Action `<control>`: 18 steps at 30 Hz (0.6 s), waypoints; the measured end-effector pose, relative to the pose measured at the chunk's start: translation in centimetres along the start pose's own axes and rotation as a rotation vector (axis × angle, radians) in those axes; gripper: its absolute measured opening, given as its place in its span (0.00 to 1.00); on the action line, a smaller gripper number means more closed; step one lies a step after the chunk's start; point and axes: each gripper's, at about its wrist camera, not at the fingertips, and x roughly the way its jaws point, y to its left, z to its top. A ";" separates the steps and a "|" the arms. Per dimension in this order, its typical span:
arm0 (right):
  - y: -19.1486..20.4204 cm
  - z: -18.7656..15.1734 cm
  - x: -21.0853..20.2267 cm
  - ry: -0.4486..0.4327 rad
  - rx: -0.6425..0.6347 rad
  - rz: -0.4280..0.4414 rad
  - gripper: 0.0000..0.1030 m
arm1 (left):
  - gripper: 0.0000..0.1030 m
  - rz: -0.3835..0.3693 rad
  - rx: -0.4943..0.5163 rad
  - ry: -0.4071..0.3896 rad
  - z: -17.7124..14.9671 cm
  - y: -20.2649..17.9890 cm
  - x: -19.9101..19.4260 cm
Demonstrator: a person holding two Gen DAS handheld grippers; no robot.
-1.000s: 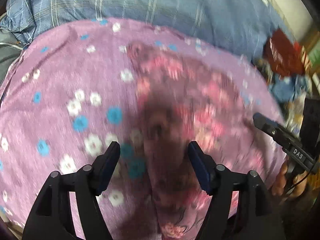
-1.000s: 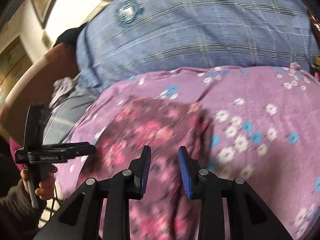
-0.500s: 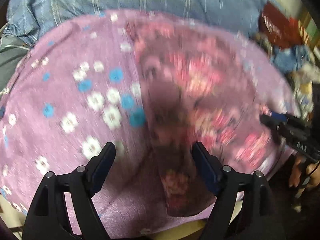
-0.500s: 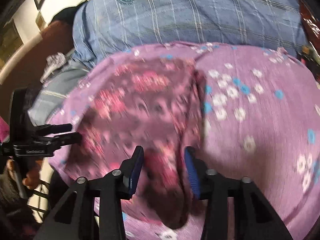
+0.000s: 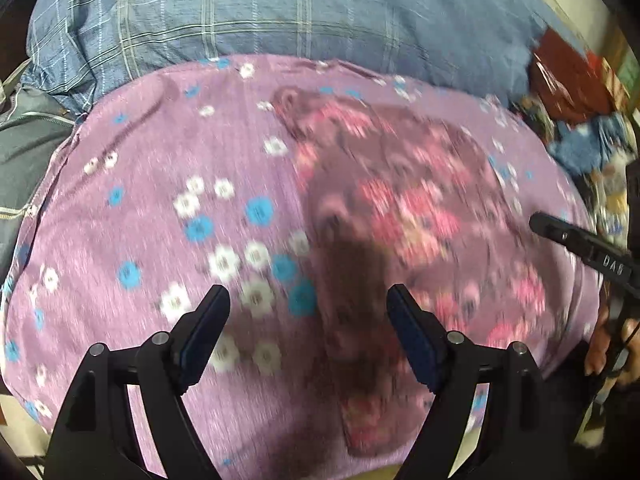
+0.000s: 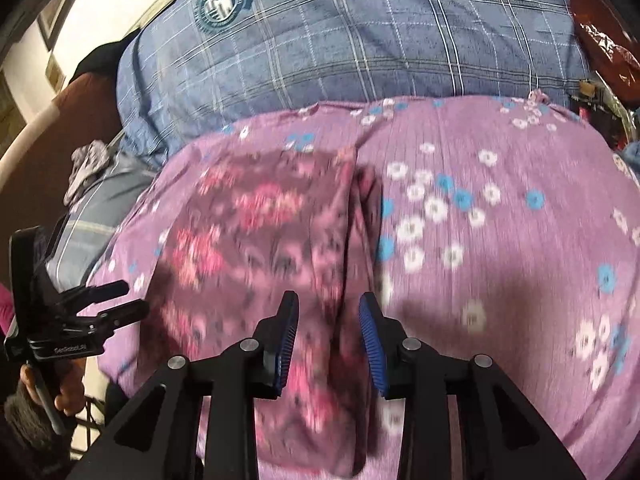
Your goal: Fold small clothes
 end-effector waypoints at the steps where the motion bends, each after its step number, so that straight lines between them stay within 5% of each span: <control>1: -0.1 0.6 0.3 -0.006 0.009 -0.003 0.35 | 0.79 -0.001 -0.013 0.000 0.9 0.3 0.4; 8: 0.0 4.2 5.2 0.011 0.077 -0.001 0.42 | 0.79 0.015 -0.040 0.044 3.3 -0.8 4.0; 12: 0.1 5.2 8.0 0.015 0.049 -0.065 0.47 | 0.80 -0.046 -0.103 0.071 4.3 -0.5 5.7; 15: -0.6 5.8 9.3 0.042 0.056 -0.017 0.35 | 0.80 -0.107 -0.129 0.039 5.3 0.1 5.0; 18: -1.4 6.8 9.1 0.014 0.099 0.012 0.38 | 0.80 -0.104 -0.143 0.016 6.9 0.2 5.2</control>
